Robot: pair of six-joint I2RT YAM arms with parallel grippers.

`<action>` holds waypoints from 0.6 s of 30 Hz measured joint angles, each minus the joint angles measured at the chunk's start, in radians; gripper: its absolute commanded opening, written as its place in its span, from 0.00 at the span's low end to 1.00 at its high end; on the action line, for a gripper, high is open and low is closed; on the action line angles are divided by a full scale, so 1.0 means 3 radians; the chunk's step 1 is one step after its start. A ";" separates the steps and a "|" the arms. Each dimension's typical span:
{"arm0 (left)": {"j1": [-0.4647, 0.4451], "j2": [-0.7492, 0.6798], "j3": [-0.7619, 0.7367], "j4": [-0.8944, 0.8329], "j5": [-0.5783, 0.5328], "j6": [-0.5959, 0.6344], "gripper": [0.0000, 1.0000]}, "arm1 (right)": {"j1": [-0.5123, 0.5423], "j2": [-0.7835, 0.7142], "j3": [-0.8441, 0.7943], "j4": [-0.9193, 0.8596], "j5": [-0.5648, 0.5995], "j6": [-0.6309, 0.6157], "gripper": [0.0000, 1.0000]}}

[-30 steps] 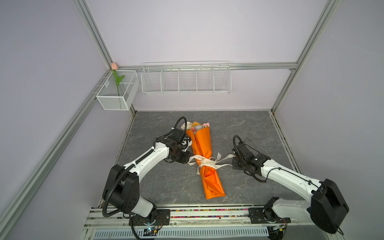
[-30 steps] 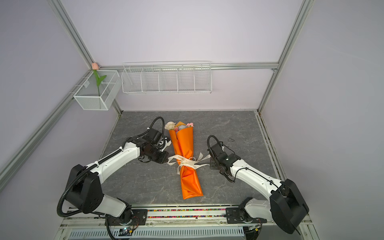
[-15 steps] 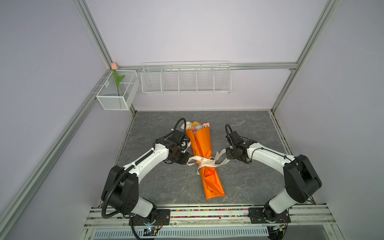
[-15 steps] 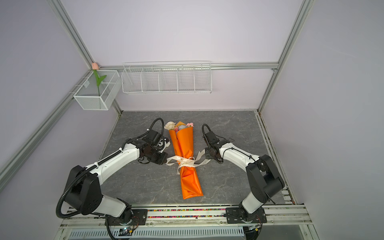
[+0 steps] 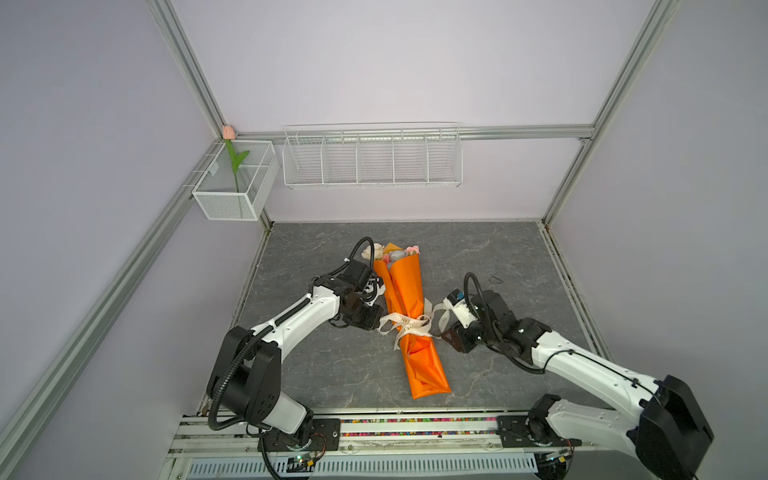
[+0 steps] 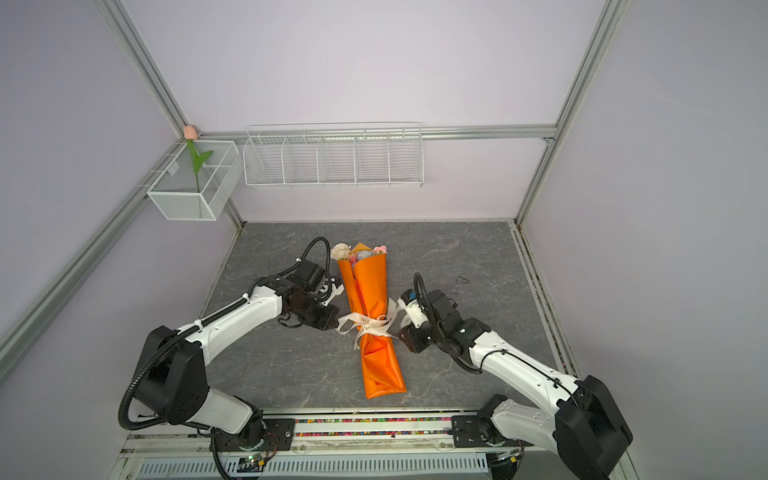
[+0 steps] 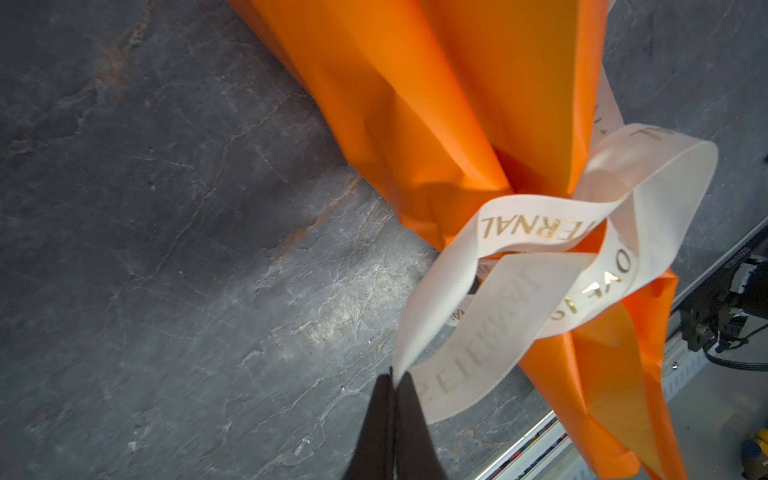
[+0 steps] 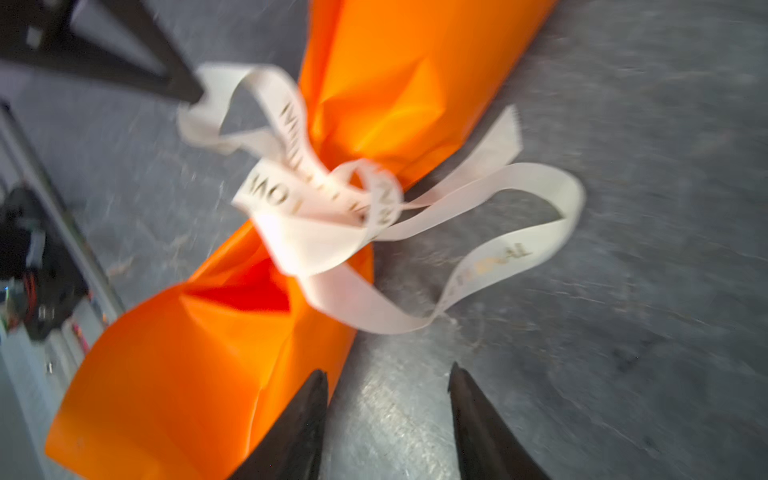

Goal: Tie the bouquet of fake flowers

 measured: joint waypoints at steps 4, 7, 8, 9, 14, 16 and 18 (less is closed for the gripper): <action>0.0000 0.0028 0.0003 -0.0003 0.0000 0.0000 0.00 | 0.0145 0.0437 0.0184 -0.0005 0.0005 -0.0403 0.50; 0.0000 0.0060 0.0014 -0.0004 0.0000 0.0000 0.00 | 0.0174 0.0623 0.0253 0.0048 0.0079 -0.0559 0.50; 0.0000 0.0080 0.0024 -0.0003 0.0000 0.0000 0.00 | 0.0177 0.0656 0.0262 0.0066 0.0114 -0.0603 0.48; 0.0000 0.0100 0.0034 0.0000 0.0000 0.0000 0.00 | 0.0178 0.0683 0.0270 0.0085 0.0155 -0.0664 0.46; 0.0000 0.0160 0.0095 -0.0004 -0.0003 0.0004 0.00 | 0.0179 0.0778 0.0352 0.0131 0.0165 -0.0867 0.17; 0.0000 0.0160 0.0114 -0.0017 -0.0017 0.0011 0.00 | 0.0181 0.0791 0.0384 0.0132 0.0182 -0.0910 0.11; 0.0000 0.0160 0.0116 -0.0019 -0.0031 0.0013 0.00 | 0.0181 0.0787 0.0385 0.0132 0.0256 -0.0938 0.06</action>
